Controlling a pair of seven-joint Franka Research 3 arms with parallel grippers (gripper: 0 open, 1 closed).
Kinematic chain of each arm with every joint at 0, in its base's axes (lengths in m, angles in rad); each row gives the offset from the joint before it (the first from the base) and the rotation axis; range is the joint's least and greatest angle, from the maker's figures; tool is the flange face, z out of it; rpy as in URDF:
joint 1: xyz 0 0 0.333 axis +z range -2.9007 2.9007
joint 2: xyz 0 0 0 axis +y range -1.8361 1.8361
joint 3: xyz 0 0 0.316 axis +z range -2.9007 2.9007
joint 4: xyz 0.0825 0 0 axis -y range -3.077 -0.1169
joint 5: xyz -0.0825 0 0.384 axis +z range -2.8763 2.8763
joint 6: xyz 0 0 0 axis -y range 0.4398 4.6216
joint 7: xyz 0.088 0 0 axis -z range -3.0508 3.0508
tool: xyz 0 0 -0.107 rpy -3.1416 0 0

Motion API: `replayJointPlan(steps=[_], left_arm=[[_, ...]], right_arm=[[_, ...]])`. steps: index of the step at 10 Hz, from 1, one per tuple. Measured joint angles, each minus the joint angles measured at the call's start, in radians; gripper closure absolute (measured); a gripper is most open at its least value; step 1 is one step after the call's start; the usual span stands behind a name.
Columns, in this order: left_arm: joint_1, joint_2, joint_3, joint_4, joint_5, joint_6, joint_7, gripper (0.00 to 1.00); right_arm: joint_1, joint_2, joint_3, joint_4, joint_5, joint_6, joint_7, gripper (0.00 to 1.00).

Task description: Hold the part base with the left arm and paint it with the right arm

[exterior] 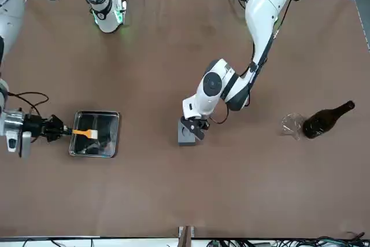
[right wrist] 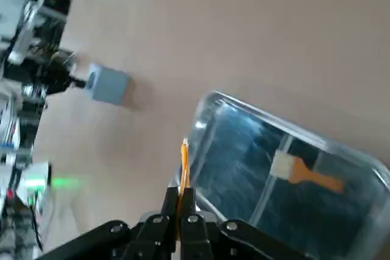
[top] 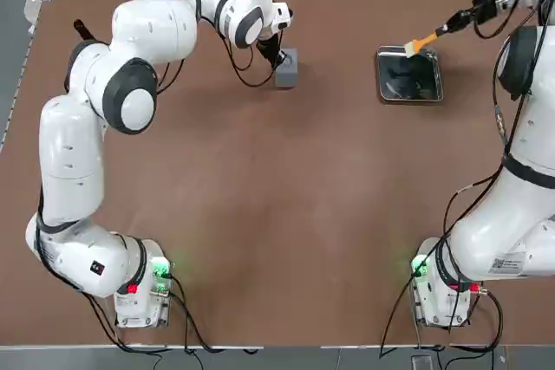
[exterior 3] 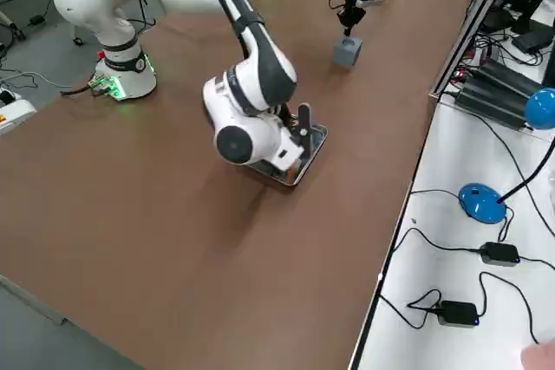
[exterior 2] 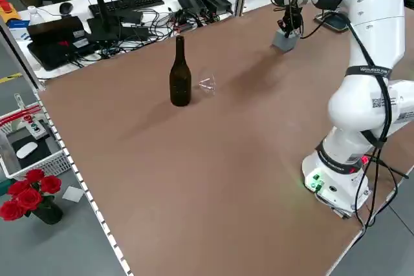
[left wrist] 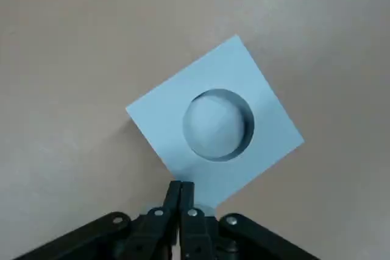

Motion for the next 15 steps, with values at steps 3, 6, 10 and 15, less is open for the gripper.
replayJointPlan(steps=[3,6,10,15], left_arm=[[0.000,0.000,0.000,0.000,0.000,0.000,0.000,0.93],[0.000,0.000,0.000,0.000,0.000,0.000,0.000,0.93],[0.000,0.000,0.000,0.001,0.000,0.000,0.000,0.93],[0.000,0.000,0.000,0.001,0.000,0.000,0.000,0.93]], right_arm=[[-0.010,0.014,-0.047,-0.008,-0.002,0.007,0.210,0.96],[-0.041,0.112,-0.050,-0.002,-0.002,0.018,0.230,0.96],[-0.061,0.218,-0.050,0.095,-0.002,0.021,0.162,0.96],[-0.069,0.252,-0.050,0.133,-0.002,0.029,0.100,0.93]])
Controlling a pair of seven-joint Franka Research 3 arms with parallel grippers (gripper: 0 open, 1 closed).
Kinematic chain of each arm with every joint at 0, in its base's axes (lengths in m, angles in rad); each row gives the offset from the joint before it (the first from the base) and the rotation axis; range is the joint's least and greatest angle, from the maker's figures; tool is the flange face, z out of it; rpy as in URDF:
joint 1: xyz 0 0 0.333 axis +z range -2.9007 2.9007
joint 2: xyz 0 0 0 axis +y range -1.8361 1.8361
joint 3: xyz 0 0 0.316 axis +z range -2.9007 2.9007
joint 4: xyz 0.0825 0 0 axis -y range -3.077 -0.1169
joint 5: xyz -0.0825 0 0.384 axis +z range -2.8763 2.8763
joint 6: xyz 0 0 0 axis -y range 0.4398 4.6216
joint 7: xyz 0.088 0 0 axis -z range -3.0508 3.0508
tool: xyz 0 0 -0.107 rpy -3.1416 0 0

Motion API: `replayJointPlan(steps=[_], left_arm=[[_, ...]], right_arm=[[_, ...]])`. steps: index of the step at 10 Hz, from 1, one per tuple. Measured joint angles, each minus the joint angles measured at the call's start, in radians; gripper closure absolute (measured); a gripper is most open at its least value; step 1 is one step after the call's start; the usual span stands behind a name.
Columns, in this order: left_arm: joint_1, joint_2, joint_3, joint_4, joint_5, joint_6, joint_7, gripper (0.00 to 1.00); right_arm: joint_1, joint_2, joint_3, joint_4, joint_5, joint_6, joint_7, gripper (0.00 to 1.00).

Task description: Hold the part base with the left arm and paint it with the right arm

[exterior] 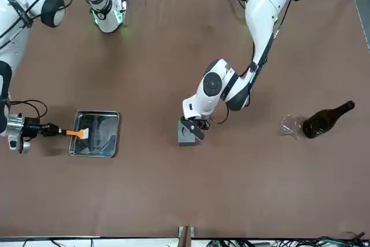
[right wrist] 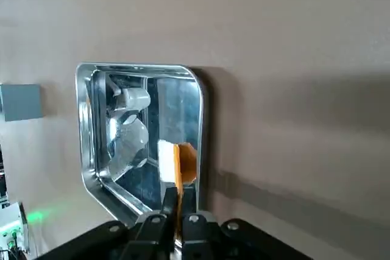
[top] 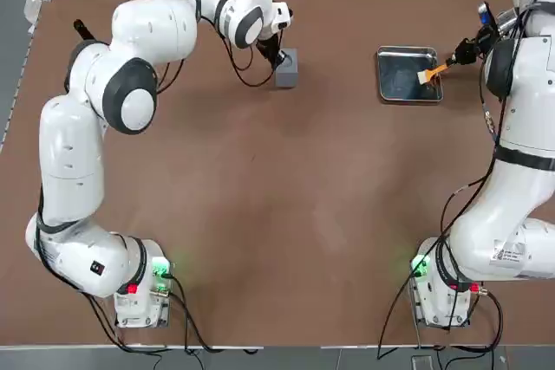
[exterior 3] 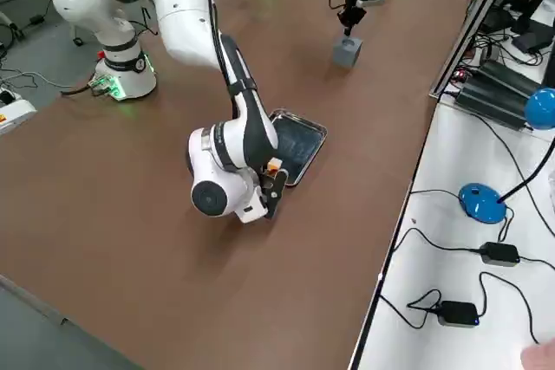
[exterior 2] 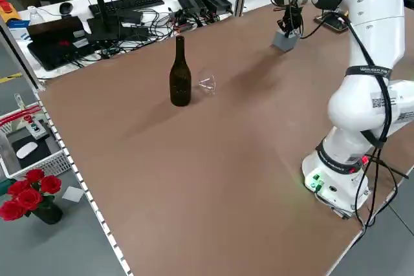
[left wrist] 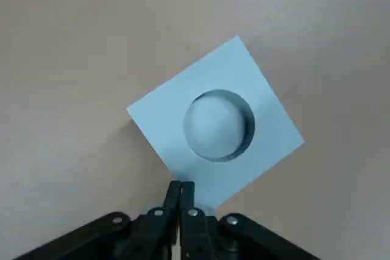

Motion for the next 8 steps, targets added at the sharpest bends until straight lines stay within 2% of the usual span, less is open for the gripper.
replayJointPlan(steps=[6,8], left_arm=[[0.000,0.000,0.000,0.001,0.000,0.000,0.000,0.93],[0.000,0.000,-0.001,0.006,0.000,0.001,0.000,0.90]], right_arm=[[0.000,0.020,0.000,0.002,0.000,0.026,0.000,0.86],[0.000,0.020,0.000,0.003,0.000,0.026,0.000,0.85]])
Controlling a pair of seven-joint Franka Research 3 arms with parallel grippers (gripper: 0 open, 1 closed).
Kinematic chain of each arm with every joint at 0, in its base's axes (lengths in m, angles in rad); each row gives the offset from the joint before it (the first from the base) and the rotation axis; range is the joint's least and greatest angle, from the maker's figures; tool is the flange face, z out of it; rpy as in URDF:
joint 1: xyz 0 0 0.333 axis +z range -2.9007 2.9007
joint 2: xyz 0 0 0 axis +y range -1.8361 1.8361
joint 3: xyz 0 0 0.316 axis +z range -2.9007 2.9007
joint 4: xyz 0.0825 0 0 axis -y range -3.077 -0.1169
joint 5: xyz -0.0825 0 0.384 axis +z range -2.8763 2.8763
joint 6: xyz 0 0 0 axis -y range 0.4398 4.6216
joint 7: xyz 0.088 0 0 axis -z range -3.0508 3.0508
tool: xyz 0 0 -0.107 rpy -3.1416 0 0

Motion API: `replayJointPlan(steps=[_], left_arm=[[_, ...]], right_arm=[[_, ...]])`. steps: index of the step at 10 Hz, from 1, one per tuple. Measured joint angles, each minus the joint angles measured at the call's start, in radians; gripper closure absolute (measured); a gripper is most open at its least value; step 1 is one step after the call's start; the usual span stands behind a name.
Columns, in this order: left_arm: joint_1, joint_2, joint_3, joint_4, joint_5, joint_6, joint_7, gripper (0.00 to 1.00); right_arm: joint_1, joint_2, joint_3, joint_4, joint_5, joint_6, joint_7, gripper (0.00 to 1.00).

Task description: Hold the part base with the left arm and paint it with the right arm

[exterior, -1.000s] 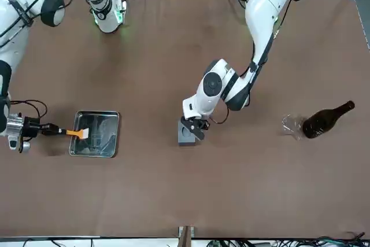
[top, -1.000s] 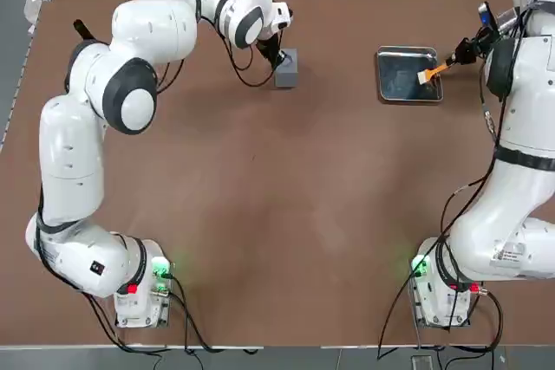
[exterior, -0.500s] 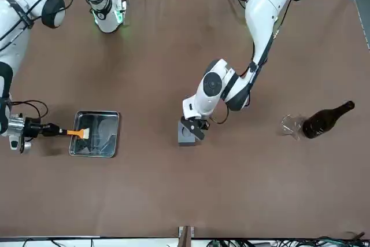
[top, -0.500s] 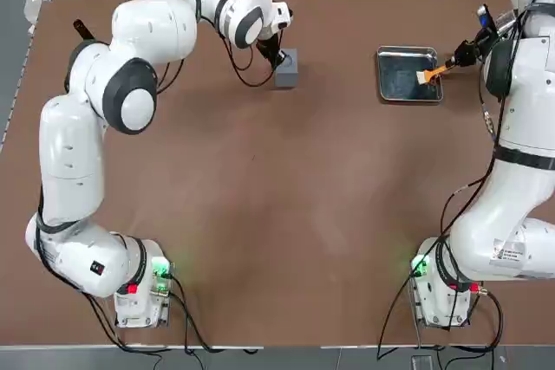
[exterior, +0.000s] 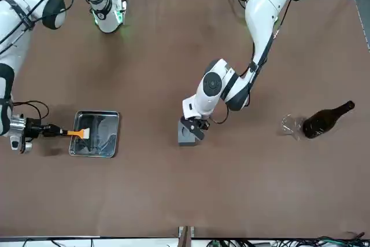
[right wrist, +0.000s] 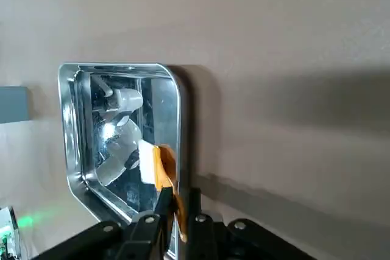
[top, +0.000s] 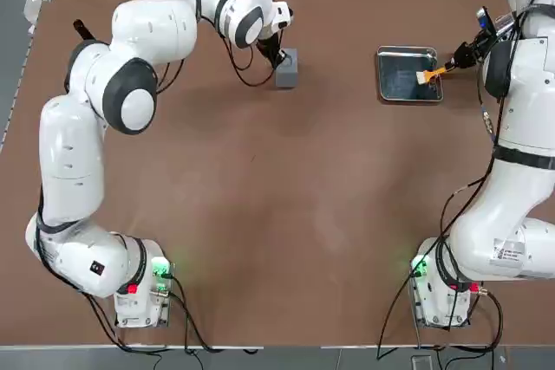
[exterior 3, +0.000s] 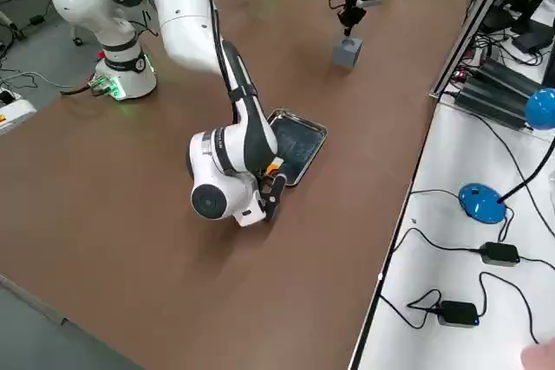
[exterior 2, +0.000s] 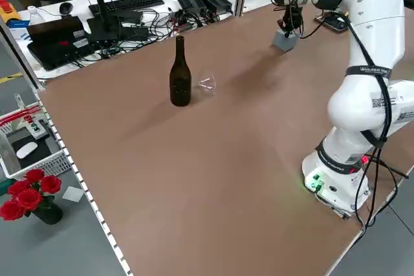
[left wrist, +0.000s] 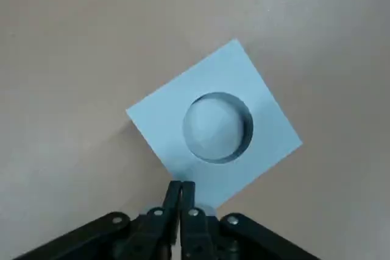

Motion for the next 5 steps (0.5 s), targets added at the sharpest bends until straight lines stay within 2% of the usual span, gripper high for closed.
replayJointPlan(steps=[2,4,5], left_arm=[[0.000,-0.014,-0.003,0.019,0.000,0.000,-0.005,0.82],[0.005,-0.084,-0.001,0.030,0.000,-0.074,-0.009,0.56],[0.013,-0.129,0.004,0.031,0.000,-0.119,-0.013,0.41]], right_arm=[[0.001,0.001,0.000,0.001,0.000,0.007,0.000,0.74],[0.002,0.001,0.000,0.003,0.000,0.008,0.000,0.47],[0.002,0.001,0.000,0.004,-0.001,0.008,0.000,0.46]])
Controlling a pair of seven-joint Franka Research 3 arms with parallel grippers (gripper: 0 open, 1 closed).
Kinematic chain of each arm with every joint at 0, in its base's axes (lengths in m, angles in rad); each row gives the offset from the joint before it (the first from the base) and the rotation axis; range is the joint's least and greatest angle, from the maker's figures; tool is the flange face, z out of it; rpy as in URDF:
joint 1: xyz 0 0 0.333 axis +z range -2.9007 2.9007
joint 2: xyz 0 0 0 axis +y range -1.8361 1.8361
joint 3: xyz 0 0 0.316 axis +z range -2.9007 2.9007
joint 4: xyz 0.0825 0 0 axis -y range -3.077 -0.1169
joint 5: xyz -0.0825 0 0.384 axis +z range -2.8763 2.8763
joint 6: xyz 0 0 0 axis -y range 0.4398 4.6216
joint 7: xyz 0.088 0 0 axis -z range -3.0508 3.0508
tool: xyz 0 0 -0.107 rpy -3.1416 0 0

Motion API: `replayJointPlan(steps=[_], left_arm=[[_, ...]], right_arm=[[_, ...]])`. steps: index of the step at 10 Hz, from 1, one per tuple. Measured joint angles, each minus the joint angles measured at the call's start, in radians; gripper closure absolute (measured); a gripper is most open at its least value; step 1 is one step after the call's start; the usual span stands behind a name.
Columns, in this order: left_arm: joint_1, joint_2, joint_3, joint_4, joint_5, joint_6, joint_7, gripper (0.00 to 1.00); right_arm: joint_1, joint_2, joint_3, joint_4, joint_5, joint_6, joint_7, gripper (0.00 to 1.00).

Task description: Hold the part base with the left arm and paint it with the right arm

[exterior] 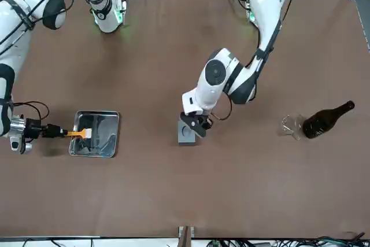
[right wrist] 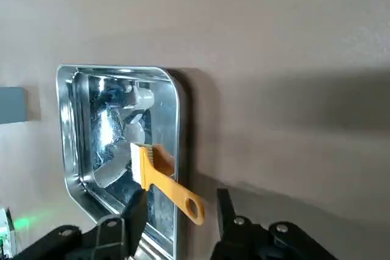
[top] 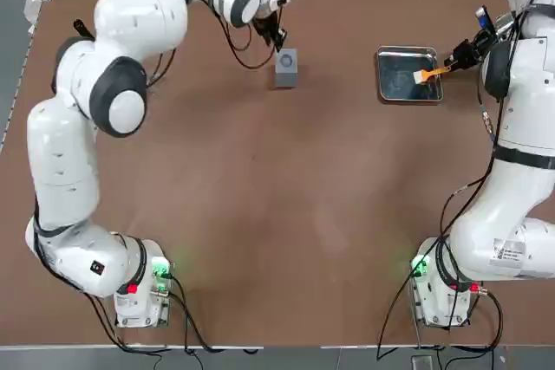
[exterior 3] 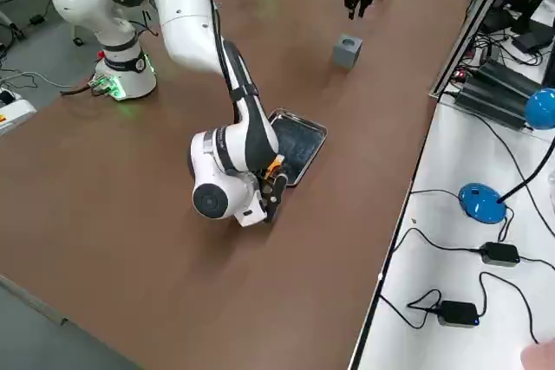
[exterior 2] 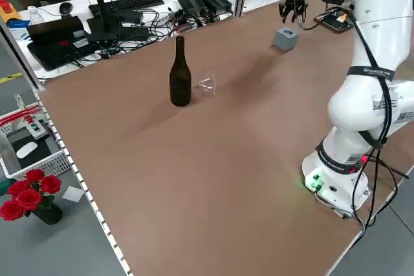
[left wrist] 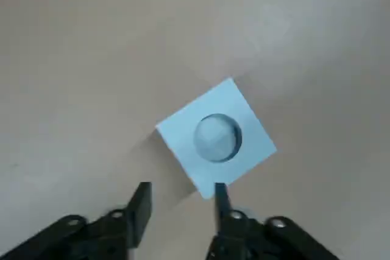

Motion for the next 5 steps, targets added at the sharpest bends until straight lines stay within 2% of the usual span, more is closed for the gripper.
replayJointPlan(steps=[1,2,3,4,5], left_arm=[[0.017,-0.047,0.005,0.000,0.000,-0.066,-0.006,0.27],[0.048,-0.092,0.009,0.000,0.001,-0.150,-0.011,0.11],[0.094,-0.134,0.011,-0.001,0.004,-0.223,-0.011,0.00],[0.149,-0.175,0.012,-0.001,0.006,-0.293,-0.014,0.00],[0.205,-0.220,0.012,0.000,0.006,-0.372,-0.030,0.00]], right_arm=[[0.000,0.000,0.000,0.001,-0.002,0.000,0.000,0.45],[0.001,-0.001,-0.001,0.008,-0.024,0.000,-0.003,0.34],[0.001,-0.011,-0.002,0.025,-0.073,0.000,-0.005,0.19],[0.002,-0.036,-0.003,0.042,-0.126,0.000,-0.005,0.04],[0.004,-0.075,-0.006,0.055,-0.180,0.000,0.003,0.00]])
